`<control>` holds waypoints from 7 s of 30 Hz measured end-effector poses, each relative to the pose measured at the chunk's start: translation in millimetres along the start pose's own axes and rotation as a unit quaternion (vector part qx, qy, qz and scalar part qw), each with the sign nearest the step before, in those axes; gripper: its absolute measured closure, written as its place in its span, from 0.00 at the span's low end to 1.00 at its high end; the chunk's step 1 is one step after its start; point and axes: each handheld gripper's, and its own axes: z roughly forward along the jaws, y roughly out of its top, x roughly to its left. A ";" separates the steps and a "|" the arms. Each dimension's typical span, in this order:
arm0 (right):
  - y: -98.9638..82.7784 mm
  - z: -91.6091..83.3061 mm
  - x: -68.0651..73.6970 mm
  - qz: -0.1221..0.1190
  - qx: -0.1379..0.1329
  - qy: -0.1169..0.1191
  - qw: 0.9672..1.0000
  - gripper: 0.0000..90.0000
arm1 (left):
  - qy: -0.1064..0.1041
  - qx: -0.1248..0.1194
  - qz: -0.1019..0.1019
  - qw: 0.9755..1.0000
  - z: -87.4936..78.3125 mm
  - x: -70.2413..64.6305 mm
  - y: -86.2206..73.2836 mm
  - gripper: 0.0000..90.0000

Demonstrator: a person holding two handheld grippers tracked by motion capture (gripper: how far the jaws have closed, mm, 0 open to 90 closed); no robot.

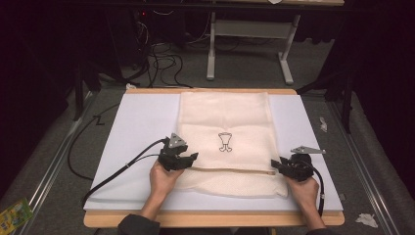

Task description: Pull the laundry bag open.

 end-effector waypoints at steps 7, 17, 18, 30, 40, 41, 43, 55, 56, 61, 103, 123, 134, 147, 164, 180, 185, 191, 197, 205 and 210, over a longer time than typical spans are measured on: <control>1.5 0.0 3.5 -0.026 0.011 0.000 1.000 0.95 | -0.027 0.002 0.011 1.000 11.4 -21.1 14.0 0.52; 5.2 -8.8 2.2 -0.028 -0.005 0.019 0.999 0.97 | -0.066 0.016 0.034 0.997 31.6 -55.1 32.8 0.51; 5.6 -9.7 2.5 -0.028 -0.008 0.021 0.999 0.97 | -0.071 0.014 0.037 0.997 33.8 -59.6 34.2 0.52; 12.4 -19.4 6.2 -0.037 -0.014 0.030 0.999 0.97 | -0.121 0.018 0.064 0.990 58.7 -102.9 44.7 0.54; 14.3 -21.8 6.3 -0.035 -0.019 0.035 0.999 0.97 | -0.137 0.020 0.078 0.987 71.8 -125.2 46.0 0.52; 14.6 -21.9 6.4 -0.037 -0.020 0.034 0.999 0.97 | -0.140 0.017 0.078 0.987 72.2 -127.9 46.2 0.52; 15.8 -22.3 6.9 -0.037 -0.022 0.034 0.998 0.97 | -0.151 0.011 0.075 0.986 73.5 -131.1 46.8 0.51; 22.4 -28.4 8.7 -0.032 -0.032 0.046 0.998 0.98 | -0.186 0.029 0.088 0.978 89.7 -157.2 49.1 0.60; 23.0 -28.4 8.9 -0.034 -0.032 0.048 0.998 0.98 | -0.185 0.028 0.091 0.978 91.0 -158.3 48.9 0.62; 24.1 -30.9 12.0 -0.042 -0.034 0.047 0.997 0.98 | -0.185 0.013 0.097 0.978 95.4 -163.7 49.2 0.69; 28.6 -31.4 18.8 -0.046 -0.043 0.069 0.996 0.98 | -0.230 0.010 0.068 0.971 109.9 -170.6 52.3 0.83; 26.9 -31.4 16.5 -0.041 -0.045 0.074 0.995 0.98 | -0.236 0.021 0.048 0.970 113.4 -168.6 54.1 0.96; 26.4 -32.2 14.6 -0.044 -0.044 0.073 0.995 0.98 | -0.236 0.023 0.051 0.970 112.2 -166.8 55.5 0.97; 25.7 -33.3 13.7 -0.052 -0.039 0.073 0.995 0.98 | -0.225 0.034 0.072 0.971 106.0 -166.2 55.7 0.97; 24.7 -36.0 11.4 -0.056 -0.043 0.071 0.995 0.98 | -0.209 0.042 0.093 0.973 98.3 -162.8 57.7 0.97; 25.3 -35.2 9.4 -0.057 -0.042 0.067 0.995 0.98 | -0.199 0.038 0.101 0.974 91.9 -157.0 58.0 0.97; 25.7 -34.0 9.2 -0.057 -0.039 0.064 0.996 0.98 | -0.195 0.038 0.097 0.975 89.6 -152.8 55.5 0.97; 25.2 -32.1 8.3 -0.055 -0.039 0.065 0.996 0.98 | -0.193 0.032 0.095 0.976 84.2 -147.3 55.8 0.97; 25.7 -31.6 9.6 -0.055 -0.037 0.065 0.996 0.98 | -0.192 0.033 0.094 0.976 83.6 -147.4 53.6 0.97; 25.3 -32.0 10.4 -0.061 -0.042 0.063 0.995 0.98 | -0.193 0.029 0.095 0.976 81.0 -145.3 54.0 0.97; 25.4 -32.7 13.4 -0.069 -0.044 0.055 0.995 0.98 | -0.194 0.027 0.094 0.976 79.7 -144.7 54.1 0.97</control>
